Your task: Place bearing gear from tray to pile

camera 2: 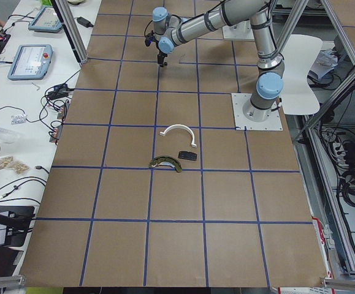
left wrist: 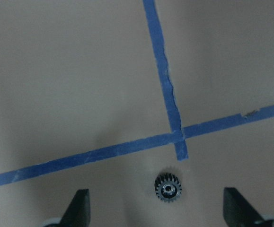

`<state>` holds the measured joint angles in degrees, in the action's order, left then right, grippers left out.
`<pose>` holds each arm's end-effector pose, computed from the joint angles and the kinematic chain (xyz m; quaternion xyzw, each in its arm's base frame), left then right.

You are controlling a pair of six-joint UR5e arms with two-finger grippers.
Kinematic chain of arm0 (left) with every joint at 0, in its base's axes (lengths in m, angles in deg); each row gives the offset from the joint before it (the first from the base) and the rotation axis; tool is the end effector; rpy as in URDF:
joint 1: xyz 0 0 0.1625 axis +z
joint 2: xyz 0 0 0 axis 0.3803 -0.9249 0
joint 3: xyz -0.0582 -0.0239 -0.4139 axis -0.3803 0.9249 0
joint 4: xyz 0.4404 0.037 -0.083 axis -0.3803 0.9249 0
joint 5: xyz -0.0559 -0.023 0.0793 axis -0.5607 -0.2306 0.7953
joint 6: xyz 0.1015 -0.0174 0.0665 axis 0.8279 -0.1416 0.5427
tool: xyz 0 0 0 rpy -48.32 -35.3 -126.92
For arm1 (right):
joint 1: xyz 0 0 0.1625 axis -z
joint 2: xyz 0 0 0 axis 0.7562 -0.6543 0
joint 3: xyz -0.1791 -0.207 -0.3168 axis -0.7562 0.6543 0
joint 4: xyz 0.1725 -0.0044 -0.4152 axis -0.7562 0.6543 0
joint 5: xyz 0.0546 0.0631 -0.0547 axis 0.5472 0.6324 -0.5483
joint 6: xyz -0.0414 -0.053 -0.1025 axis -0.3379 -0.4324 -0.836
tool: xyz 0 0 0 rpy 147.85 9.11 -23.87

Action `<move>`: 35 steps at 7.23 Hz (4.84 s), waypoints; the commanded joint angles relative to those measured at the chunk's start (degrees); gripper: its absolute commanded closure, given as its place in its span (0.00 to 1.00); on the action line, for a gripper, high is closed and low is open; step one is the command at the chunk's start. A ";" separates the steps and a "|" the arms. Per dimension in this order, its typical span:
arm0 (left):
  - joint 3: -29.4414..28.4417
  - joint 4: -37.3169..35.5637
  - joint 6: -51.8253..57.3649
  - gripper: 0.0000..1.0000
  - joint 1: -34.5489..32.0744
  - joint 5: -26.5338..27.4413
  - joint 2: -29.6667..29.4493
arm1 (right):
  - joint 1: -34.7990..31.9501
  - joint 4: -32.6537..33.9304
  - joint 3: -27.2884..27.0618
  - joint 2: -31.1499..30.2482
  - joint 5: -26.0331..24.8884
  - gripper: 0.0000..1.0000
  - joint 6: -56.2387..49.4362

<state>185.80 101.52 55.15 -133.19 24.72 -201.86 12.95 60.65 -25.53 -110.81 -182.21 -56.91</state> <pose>-0.3568 -0.5521 0.1284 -0.1195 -0.9926 -0.0194 0.0109 -0.4924 -0.5153 0.2638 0.1931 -0.9806 -0.0329 0.0075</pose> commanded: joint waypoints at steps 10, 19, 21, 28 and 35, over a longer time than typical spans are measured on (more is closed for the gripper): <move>-0.13 0.73 0.41 1.00 -0.16 -0.62 -0.87 | 3.75 16.48 -6.50 8.64 1.32 0.19 -10.24; -13.67 29.55 17.43 1.00 27.64 10.01 8.87 | -3.85 1.71 -5.88 -3.52 0.88 0.95 7.25; -11.92 29.48 28.89 1.00 40.29 9.76 9.59 | -16.40 -7.63 -6.05 -10.66 0.26 0.95 26.20; 6.79 9.36 42.51 1.00 53.45 9.84 9.77 | -65.91 -2.47 -6.23 -6.42 13.86 0.95 101.74; 10.41 8.38 42.59 0.52 53.62 9.84 9.77 | -74.39 4.35 -8.08 3.11 15.57 0.00 109.66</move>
<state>195.89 109.97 97.69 -79.62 34.47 -192.27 -61.31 65.31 -34.14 -107.63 -165.84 53.80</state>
